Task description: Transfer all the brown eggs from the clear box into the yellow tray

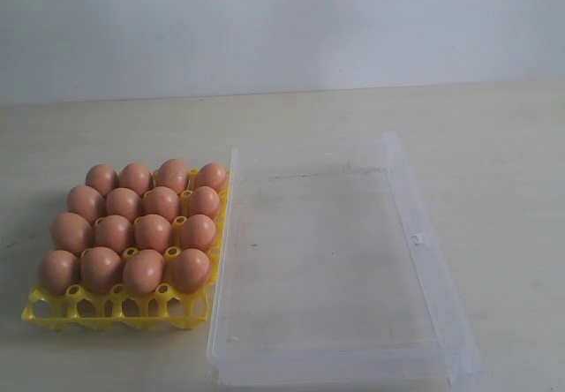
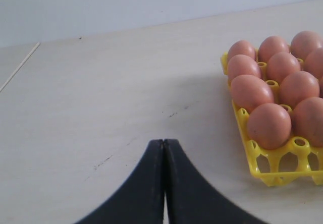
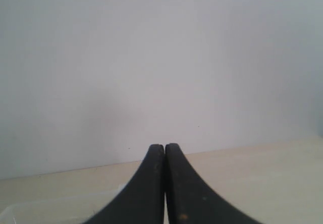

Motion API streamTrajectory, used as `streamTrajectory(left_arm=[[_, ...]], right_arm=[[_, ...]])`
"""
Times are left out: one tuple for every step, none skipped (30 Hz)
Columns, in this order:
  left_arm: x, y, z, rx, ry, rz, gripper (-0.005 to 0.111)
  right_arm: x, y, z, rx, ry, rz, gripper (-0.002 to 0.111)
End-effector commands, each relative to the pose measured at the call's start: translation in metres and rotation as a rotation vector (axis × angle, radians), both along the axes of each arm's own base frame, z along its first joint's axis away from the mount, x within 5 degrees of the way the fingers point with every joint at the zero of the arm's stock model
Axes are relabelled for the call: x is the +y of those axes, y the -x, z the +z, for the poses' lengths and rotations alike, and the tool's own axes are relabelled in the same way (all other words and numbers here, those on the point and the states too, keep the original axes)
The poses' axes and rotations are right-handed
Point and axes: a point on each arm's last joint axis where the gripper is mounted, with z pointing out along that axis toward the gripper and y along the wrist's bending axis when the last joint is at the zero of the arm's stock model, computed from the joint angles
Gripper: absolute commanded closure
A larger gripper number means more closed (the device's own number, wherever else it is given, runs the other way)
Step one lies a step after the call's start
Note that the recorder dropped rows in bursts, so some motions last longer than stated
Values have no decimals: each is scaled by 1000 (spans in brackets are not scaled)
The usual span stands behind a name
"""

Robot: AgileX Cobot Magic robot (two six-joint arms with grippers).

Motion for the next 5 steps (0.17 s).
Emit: streamTrajectory(left_arm=[[0,0,2,-19,6,-5,107],[0,0,2,-19,6,-5,107],[0,0,2,-19,6,-5,107],[0,0,2,-19,6,-5,107],[0,0,2,-19,6,-5,107]], right_arm=[[0,0,-1,-4,15,-8,108],[0,0,-1,-4,15,-8,108],[0,0,-1,-4,15,-8,108],[0,0,-1,-4,15,-8,108],[0,0,-1,-4,15,-8,108]])
